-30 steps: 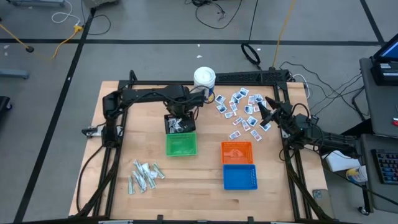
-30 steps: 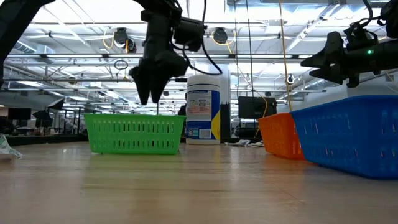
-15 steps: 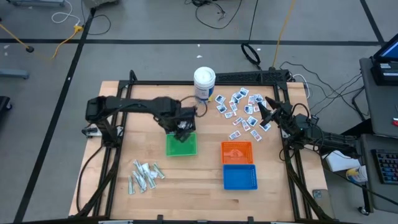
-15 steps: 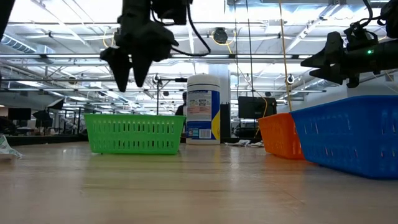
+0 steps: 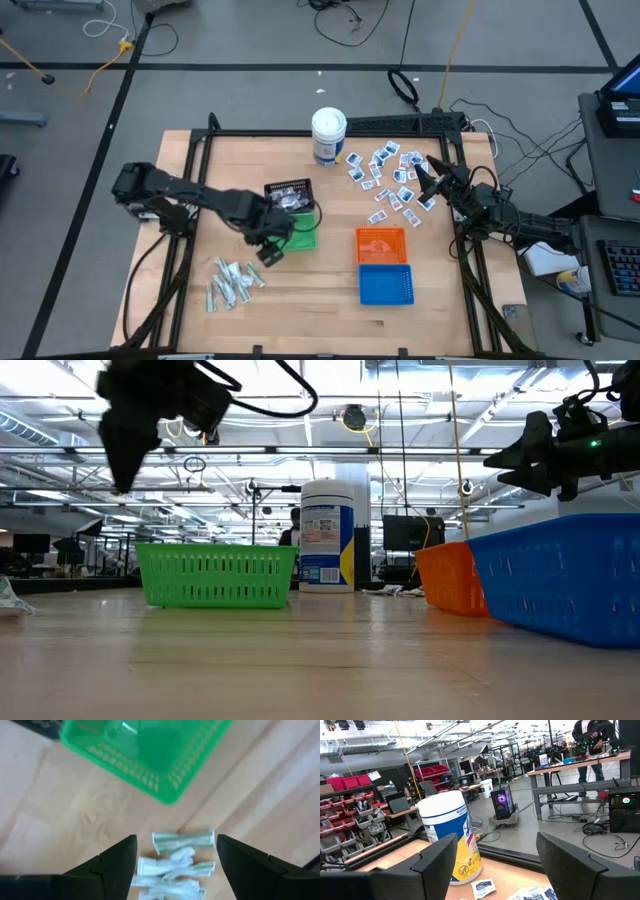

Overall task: Pick & Place First Aid Supplies
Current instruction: Put the green bandage into the green bin

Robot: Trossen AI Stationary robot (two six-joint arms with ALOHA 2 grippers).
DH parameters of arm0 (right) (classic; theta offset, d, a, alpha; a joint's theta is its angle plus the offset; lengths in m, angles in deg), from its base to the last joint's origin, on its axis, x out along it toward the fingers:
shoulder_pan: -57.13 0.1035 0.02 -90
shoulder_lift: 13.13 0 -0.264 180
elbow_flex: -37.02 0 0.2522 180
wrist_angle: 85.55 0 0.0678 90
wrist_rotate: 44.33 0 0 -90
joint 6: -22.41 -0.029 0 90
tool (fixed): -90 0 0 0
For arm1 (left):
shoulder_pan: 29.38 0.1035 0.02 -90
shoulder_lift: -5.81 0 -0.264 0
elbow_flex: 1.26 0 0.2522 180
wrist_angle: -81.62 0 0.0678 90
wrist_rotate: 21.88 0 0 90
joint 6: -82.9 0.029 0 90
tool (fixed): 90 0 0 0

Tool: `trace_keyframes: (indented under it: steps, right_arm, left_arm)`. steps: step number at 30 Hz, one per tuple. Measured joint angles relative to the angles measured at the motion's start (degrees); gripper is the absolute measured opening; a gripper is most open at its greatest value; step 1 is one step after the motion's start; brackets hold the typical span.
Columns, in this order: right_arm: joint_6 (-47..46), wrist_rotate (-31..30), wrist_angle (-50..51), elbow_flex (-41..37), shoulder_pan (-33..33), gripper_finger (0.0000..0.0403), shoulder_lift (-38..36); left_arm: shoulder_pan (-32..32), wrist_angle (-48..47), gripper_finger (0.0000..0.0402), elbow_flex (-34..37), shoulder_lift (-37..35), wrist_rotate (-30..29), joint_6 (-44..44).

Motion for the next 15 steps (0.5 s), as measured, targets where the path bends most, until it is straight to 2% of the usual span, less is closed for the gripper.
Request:
trace_keyframes:
  steps: [9, 15]
  right_arm:
    - [0.00, 0.00, 0.00, -0.01, 0.00, 0.0267, 0.00]
    - [0.00, 0.00, 0.01, -0.01, 0.01, 0.0267, 0.00]
  left_arm:
    - [-6.35, -0.05, 0.0285, 0.25, 0.04, -0.04, 8.68]
    - [-9.54, -0.07, 0.0274, 0.25, 0.04, -0.23, 19.63]
